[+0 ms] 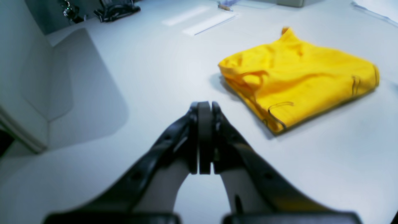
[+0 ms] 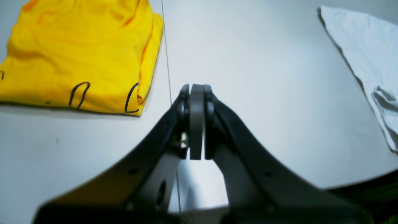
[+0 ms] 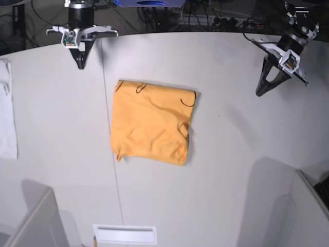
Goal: Fold the T-shirt properly
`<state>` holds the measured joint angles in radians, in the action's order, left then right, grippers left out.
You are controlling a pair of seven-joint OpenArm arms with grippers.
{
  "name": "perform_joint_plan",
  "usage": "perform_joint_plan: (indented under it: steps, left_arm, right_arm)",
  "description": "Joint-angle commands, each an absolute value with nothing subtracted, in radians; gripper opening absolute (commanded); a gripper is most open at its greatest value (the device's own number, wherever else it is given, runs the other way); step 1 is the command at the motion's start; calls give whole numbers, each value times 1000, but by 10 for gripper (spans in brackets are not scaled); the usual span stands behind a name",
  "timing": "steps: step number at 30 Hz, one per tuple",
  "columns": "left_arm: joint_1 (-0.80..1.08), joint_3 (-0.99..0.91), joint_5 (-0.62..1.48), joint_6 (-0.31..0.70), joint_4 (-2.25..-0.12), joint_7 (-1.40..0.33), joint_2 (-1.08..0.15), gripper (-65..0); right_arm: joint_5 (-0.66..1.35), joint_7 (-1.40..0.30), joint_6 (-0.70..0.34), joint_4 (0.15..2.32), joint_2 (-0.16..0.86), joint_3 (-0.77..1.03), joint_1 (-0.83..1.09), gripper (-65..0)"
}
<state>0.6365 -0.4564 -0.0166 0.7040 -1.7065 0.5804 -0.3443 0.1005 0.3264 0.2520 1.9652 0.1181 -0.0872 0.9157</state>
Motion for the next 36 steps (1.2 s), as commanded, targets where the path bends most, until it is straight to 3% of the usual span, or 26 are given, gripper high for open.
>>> perform_joint_plan:
  steps: [1,8,13,24,29,32,35,36]
  left_arm:
    - [648,-467,-42,698,-1661,680,-334,-650]
    - [650,-469,-252,667,-1176,1396,-318,-650]
    - [716,-467,-248,667,-1106,1396,-315,-650]
    - [756,-392,-331,667,-837,1396,-320,-650]
    - [699,-348,-516,665,-558,1396,-318,-650]
    - [588,-355,-596,664,-272,1396,-315,-650]
    - [469,-346,-611,662,0,1351,-314,-650]
    - [433,-344,-611,662,0,1317,-312,-650]
  right_arm:
    - [88,375,252,1971,122,-85,952,-650]
    - [88,631,252,1830,122,-91,1087,-650]
    - [87,817,254,1543,111,-94,1087,-650]
    - [91,832,254,756,33,-179,849,-650]
    - [91,831,254,367,31,-268,650,-650]
    - [93,828,254,174,31,-294,515,-650]
    - [93,753,252,54,36,-291,390,-650]
    - [93,717,251,36,38,-291,358,-650]
